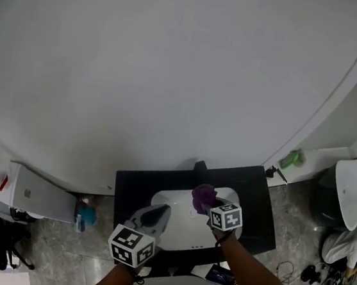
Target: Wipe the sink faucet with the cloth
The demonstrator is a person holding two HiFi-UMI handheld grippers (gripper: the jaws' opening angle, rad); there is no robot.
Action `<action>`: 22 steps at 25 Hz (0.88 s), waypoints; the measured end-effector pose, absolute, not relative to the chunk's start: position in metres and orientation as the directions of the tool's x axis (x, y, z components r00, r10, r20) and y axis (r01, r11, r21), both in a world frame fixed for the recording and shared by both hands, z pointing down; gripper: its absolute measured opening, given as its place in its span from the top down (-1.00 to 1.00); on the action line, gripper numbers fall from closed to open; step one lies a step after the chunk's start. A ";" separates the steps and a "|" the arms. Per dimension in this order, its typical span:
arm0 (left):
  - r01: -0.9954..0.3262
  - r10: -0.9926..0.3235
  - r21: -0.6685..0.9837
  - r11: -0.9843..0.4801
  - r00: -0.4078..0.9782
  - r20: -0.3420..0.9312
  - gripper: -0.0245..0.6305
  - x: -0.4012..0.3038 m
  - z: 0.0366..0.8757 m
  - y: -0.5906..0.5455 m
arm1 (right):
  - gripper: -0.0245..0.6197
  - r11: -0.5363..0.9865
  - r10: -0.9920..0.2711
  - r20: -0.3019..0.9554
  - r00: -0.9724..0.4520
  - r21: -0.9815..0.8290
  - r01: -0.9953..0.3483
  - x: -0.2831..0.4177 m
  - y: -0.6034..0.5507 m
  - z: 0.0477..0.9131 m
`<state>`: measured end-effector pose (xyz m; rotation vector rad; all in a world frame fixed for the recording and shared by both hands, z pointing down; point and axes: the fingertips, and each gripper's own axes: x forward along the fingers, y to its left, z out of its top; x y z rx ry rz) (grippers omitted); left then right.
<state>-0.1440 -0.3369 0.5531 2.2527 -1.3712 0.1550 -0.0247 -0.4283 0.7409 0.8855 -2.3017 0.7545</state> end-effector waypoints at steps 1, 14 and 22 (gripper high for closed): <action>-0.857 -0.799 0.351 -0.377 0.493 0.345 0.90 -0.142 0.553 -0.338 | 0.66 0.616 -0.423 0.661 -0.620 -0.293 -0.731 -0.023 -0.430 0.745; -0.849 -0.786 0.346 -0.400 0.512 0.346 0.90 -0.124 0.552 -0.347 | 0.66 0.649 -0.399 0.708 -0.583 -0.232 -0.725 -0.018 -0.409 0.775; -0.853 -0.799 0.340 -0.396 0.503 0.330 0.90 -0.123 0.544 -0.346 | 0.66 0.692 -0.510 0.570 -0.644 -0.173 -0.701 -0.046 -0.506 0.678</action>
